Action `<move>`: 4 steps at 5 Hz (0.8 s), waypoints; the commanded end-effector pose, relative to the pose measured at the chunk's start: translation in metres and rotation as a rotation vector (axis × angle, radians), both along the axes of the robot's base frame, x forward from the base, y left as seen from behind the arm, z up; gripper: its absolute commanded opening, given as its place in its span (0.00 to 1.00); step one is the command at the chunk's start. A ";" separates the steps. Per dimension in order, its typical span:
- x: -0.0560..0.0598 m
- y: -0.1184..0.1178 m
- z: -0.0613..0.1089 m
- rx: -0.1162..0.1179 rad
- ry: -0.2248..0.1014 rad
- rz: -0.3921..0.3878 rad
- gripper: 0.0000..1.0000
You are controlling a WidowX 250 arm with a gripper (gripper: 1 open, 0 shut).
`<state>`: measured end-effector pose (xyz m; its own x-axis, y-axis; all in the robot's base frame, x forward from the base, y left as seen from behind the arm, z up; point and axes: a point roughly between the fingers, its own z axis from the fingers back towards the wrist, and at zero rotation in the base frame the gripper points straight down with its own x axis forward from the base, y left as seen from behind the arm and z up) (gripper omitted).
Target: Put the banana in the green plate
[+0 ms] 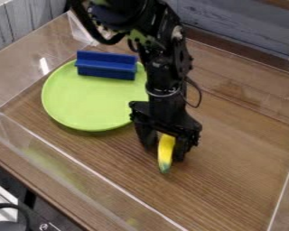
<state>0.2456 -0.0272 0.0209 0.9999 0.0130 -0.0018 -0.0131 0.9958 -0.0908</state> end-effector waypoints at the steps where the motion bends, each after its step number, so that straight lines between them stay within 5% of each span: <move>1: 0.011 -0.011 0.015 -0.013 -0.045 -0.048 0.00; 2: 0.017 -0.021 0.020 -0.023 -0.042 -0.087 1.00; 3: 0.015 -0.020 0.020 -0.029 -0.047 -0.070 1.00; 4: 0.014 -0.016 0.016 -0.030 -0.053 -0.057 0.00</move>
<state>0.2558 -0.0439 0.0300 0.9989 -0.0415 0.0226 0.0439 0.9922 -0.1164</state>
